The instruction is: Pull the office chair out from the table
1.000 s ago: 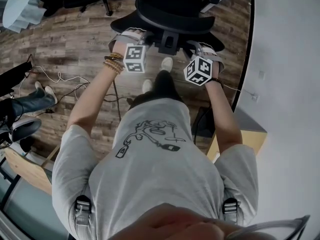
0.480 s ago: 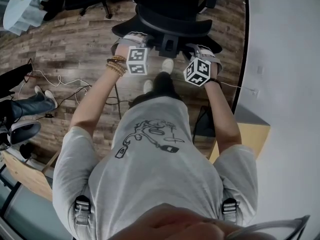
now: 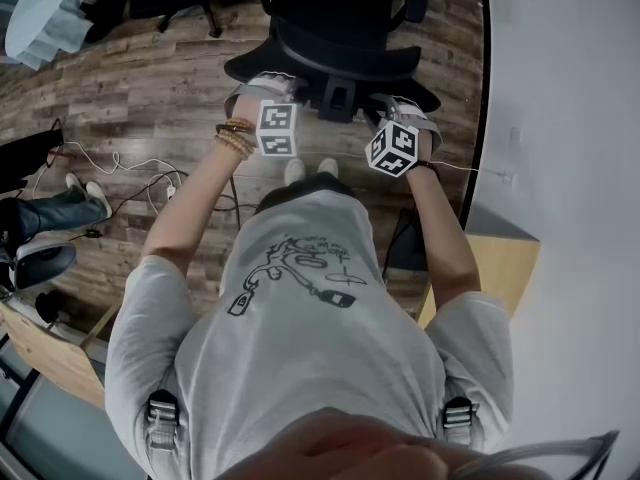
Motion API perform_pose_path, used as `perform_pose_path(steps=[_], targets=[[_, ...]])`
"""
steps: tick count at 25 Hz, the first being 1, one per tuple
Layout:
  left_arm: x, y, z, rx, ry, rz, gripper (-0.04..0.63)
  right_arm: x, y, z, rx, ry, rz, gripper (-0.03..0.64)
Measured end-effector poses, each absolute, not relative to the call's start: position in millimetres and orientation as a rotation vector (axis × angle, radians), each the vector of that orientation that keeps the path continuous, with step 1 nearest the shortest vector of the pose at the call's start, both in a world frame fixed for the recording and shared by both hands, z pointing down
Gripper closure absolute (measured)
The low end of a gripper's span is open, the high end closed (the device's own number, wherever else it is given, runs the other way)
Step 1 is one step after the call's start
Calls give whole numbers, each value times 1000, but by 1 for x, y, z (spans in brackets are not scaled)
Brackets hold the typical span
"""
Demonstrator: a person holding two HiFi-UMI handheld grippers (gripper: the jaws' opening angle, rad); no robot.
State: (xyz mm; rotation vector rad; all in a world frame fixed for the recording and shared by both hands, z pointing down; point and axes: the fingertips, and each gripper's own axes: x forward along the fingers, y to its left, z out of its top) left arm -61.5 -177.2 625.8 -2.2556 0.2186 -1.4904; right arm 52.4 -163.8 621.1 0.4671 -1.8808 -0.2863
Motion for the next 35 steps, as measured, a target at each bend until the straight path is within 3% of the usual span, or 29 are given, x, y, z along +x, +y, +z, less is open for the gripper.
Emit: perform_pose_path(steps=[18, 35], targets=[[-58, -144, 617, -2244, 241, -1483, 496, 56, -132, 611, 468, -1887, -271, 506], [-50, -5, 635, -2219, 262, -1493, 497, 65, 6, 631, 479, -1887, -290, 506]])
